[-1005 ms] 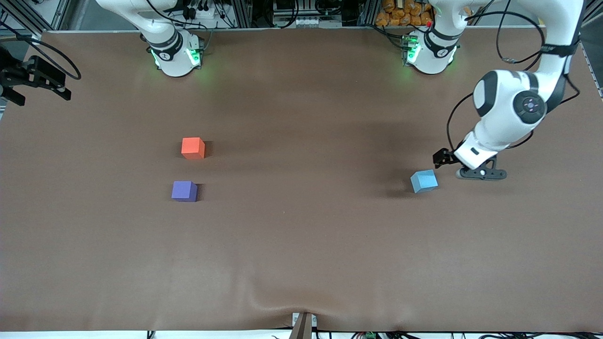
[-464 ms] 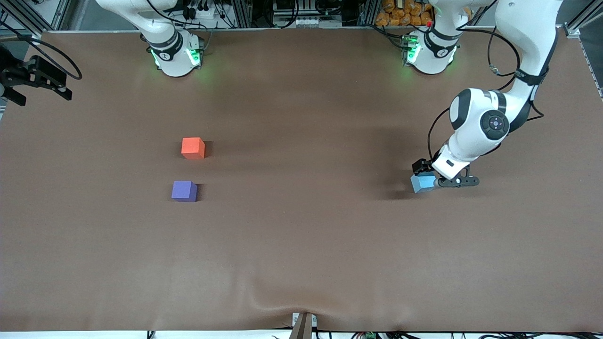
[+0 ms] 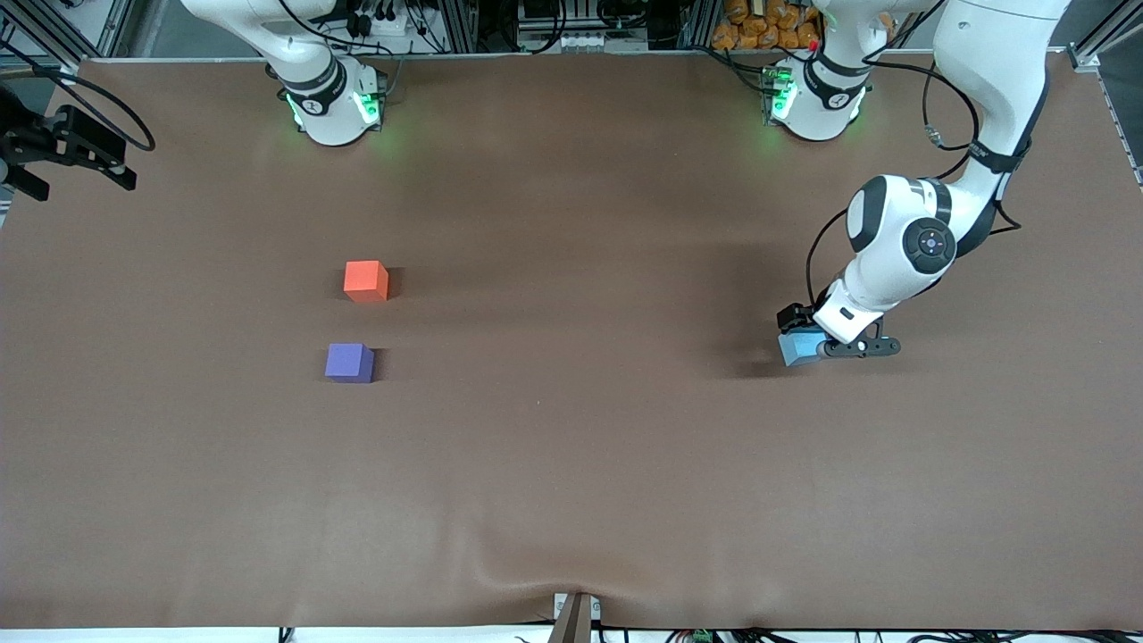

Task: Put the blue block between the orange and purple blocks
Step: 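Close the left gripper on the light-blue cube and lift it, then carry the blue cube toward the table middle and set it down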

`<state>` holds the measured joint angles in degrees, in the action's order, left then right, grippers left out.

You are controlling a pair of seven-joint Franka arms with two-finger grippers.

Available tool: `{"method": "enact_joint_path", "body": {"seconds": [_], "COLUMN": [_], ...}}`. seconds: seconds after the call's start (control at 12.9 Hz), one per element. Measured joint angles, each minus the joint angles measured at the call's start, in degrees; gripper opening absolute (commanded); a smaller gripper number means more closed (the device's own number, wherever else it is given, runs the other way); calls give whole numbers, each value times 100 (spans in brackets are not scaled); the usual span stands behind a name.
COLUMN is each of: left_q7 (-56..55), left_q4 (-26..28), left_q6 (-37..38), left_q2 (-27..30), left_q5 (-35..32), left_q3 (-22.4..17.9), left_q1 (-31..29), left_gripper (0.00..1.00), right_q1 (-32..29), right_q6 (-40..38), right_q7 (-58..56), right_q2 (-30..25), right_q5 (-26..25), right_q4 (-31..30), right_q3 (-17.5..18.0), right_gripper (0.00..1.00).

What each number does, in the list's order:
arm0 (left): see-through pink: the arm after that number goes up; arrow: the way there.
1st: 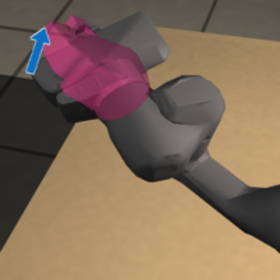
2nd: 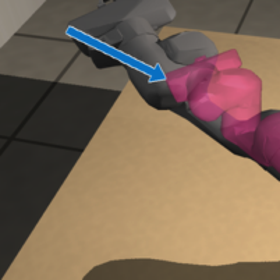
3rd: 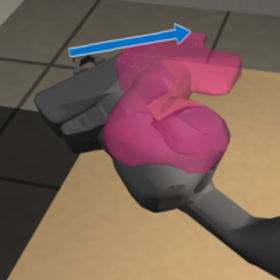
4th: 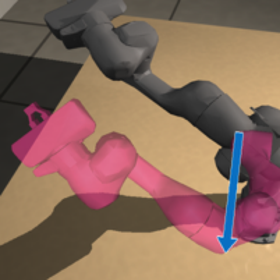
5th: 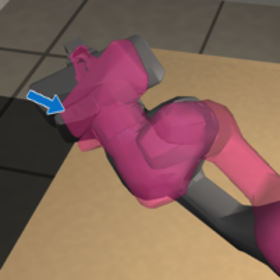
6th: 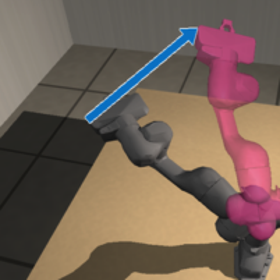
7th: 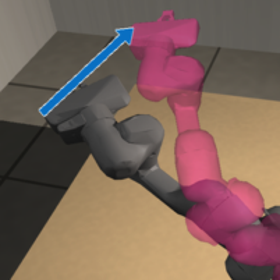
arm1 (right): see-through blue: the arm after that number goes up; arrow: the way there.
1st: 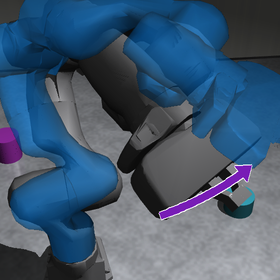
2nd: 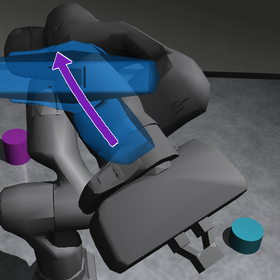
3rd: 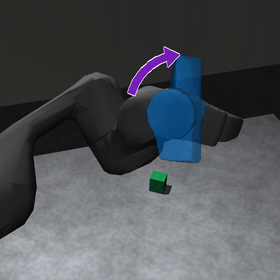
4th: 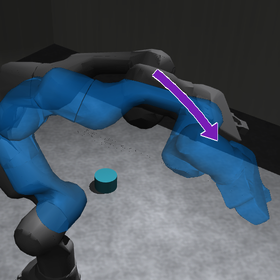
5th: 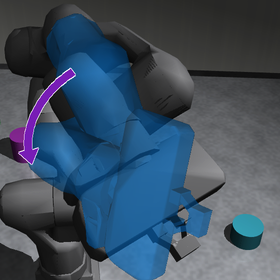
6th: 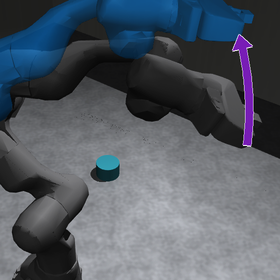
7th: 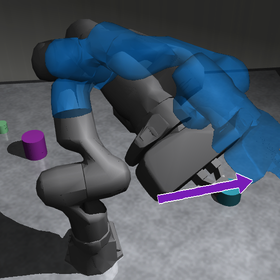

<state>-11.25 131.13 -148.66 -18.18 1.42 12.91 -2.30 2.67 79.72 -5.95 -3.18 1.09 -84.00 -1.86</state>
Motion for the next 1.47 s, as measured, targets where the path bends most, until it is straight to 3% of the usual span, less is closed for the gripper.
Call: {"method": "enact_joint_path", "body": {"seconds": [0.08,0.15,0.23,0.31,0.77,1.08,1.24,1.31,1.47], "left_q7": [0,0,0,0,66,61,37,2,-64], "left_q4": [0,0,0,0,-73,-412,-728,-961,-1565], "left_q6": [-7,-10,-13,-16,-53,-68,47,190,535], "left_q2": [-29,-49,-65,-80,-84,-75,-90,-137,-370], "left_q5": [0,0,0,0,-4,-4,-5,-5,-172], "left_q3": [-1,-1,-1,-1,128,877,1149,1166,1160], "left_q1": [-2,-2,-2,-2,4,111,628,1060,1936], "left_gripper": [65,45,30,25,20,16,13,7,5], "right_q1": [-1,0,3,4,1,5,6,9,6], "right_q6": [0,0,0,0,0,0,0,0,0], "right_q7": [0,0,0,0,0,0,0,0,0], "right_q2": [0,0,0,0,0,0,0,1,1], "right_q5": [0,0,0,0,0,0,0,0,0], "right_q4": [0,0,0,0,0,0,-1,-2,-2], "right_q3": [-7,-10,-10,-11,-29,-30,-31,-29,-31], "right_gripper": [100,100,100,100,100,100,100,100,100]}}
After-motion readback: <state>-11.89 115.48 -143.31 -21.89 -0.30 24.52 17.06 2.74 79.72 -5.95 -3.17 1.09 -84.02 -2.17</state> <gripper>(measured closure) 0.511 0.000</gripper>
